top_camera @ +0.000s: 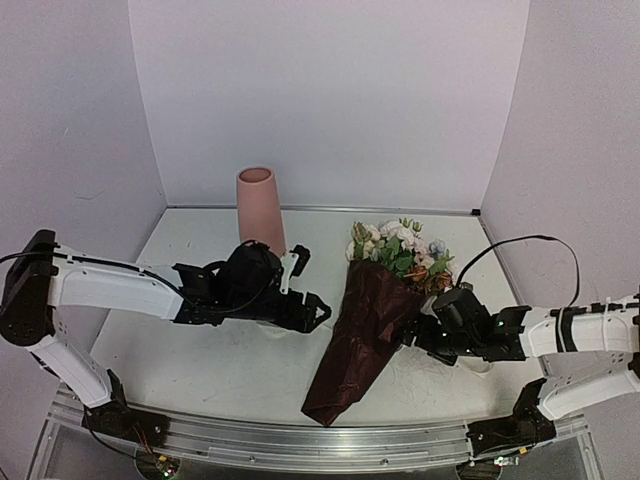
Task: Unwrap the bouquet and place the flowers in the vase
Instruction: Untie the ribbon from the wrapping paper.
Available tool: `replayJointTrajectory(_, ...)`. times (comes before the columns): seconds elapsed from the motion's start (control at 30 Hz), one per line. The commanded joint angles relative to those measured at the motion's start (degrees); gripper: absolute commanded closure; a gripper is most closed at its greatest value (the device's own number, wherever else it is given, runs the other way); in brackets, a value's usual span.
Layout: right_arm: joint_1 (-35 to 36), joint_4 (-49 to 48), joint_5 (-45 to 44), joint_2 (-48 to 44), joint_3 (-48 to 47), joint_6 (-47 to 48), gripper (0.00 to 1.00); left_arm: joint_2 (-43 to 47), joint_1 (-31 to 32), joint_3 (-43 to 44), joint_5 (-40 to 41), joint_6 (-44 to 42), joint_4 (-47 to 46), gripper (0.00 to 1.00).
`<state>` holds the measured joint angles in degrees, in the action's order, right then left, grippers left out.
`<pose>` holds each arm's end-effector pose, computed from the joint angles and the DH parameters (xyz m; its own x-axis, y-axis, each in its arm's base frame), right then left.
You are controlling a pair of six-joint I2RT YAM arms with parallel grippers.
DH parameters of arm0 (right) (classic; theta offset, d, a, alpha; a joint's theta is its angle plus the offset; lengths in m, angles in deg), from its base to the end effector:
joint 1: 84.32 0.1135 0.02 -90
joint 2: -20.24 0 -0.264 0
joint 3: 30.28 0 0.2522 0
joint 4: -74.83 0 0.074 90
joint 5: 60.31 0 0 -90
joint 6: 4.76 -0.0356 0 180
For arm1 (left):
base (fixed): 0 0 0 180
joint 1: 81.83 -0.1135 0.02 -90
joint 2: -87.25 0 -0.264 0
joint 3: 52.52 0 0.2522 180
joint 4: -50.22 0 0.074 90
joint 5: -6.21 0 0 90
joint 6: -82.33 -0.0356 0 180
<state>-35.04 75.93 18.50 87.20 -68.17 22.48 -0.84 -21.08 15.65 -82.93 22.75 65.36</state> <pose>0.1561 0.1708 0.1792 -0.7138 0.5077 -0.4824 0.0013 0.6898 0.7240 0.1656 -0.2947 0.2285 -0.6807 0.1794 -0.7102 0.6050 0.6843 -0.4070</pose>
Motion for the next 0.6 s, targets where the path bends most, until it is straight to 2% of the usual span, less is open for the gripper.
replayJointTrajectory(0.0,0.2,-7.5,3.6,3.7,-0.2,-0.1,0.14,-4.1,-0.1,-0.9,-9.1,1.2,-11.1,0.16)
replayJointTrajectory(0.23,0.2,-12.8,4.6,9.5,-2.1,2.4,0.25,-12.6,1.3,2.8,-11.2,0.6,-13.5,0.23)
replayJointTrajectory(0.47,-0.1,-13.9,1.7,12.7,-3.4,3.4,0.28,-18.8,1.3,4.8,-11.4,2.7,-17.1,0.29)
replayJointTrajectory(0.57,-2.1,-16.2,4.1,13.7,-3.0,5.1,0.29,-21.0,1.3,6.1,-10.7,2.6,-18.0,0.31)
